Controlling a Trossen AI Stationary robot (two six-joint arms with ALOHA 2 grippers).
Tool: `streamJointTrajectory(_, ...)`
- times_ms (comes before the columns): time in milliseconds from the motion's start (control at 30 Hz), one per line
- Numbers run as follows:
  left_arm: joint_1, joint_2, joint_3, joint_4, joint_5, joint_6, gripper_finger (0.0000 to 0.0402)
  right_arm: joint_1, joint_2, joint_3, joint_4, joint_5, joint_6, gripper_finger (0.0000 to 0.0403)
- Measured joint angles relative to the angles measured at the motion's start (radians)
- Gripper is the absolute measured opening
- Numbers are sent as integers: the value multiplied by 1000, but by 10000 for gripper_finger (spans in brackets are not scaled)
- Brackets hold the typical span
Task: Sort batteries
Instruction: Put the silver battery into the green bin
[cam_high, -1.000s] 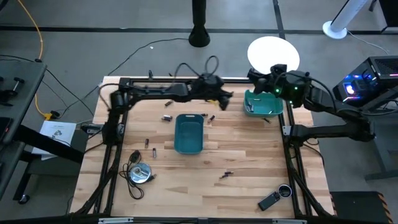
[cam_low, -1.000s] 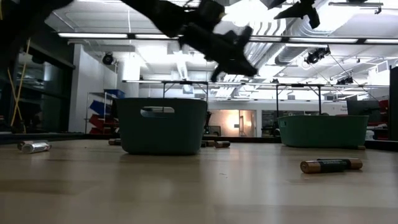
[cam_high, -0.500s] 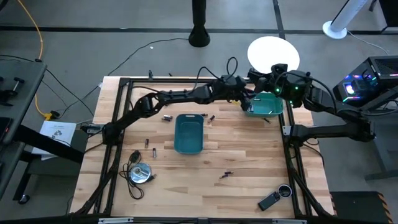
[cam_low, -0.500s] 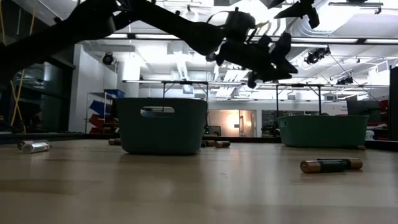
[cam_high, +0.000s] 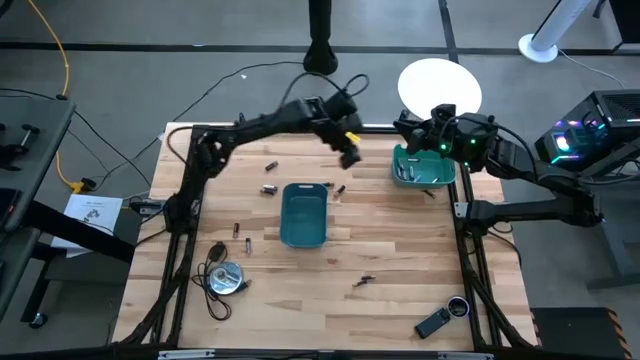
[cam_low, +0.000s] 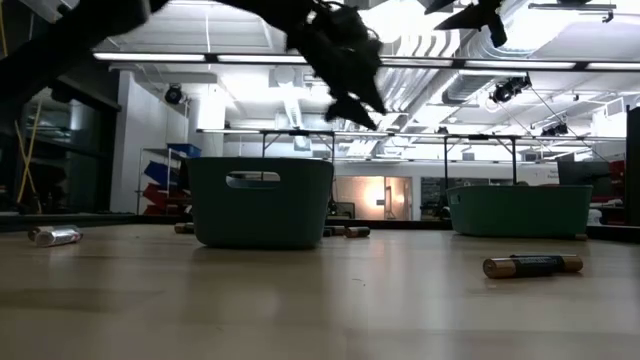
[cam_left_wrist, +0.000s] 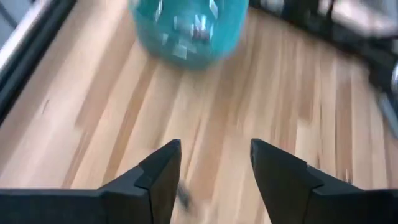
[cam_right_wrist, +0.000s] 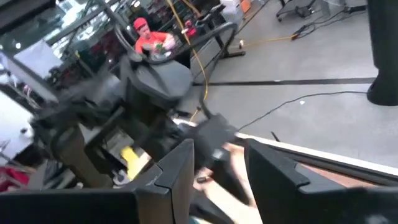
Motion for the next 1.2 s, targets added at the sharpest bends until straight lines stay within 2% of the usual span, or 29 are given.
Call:
streamJointTrajectory(133,7,-204,-197,-19,-4,25,162,0,27,0,-21,-23,-3,136)
streamJointTrajectory(267,-5,-456,-548,122,-60,5,144,0,55,0,-37,-26,-20,136)
streamJointTrajectory(367,-26,-660,-834,229,-183,-34,137,1,72,0,-37,-29,-21,136)
streamJointTrajectory(467,-42,-827,-1078,249,-282,-88,135,1,84,0,-37,-31,-21,136)
streamJointTrajectory(600,-72,-960,-1298,222,-271,-139,139,1,94,0,-36,-39,-21,136)
streamJointTrajectory(733,-148,-1007,-1383,136,-169,-214,146,1,104,0,-37,-39,-18,136)
streamJointTrajectory(867,-281,-1017,-1386,92,-109,-372,153,1,109,0,-37,-39,6,136)
streamJointTrajectory(933,-363,-1012,-1386,66,-130,-497,157,1,111,0,-37,-39,6,136)
streamJointTrajectory(1033,-475,-999,-1386,-14,-188,-801,159,1,115,0,-37,-39,16,136)
streamJointTrajectory(1200,-633,-968,-1386,-38,-389,-1227,159,1,121,0,-37,-38,28,136)
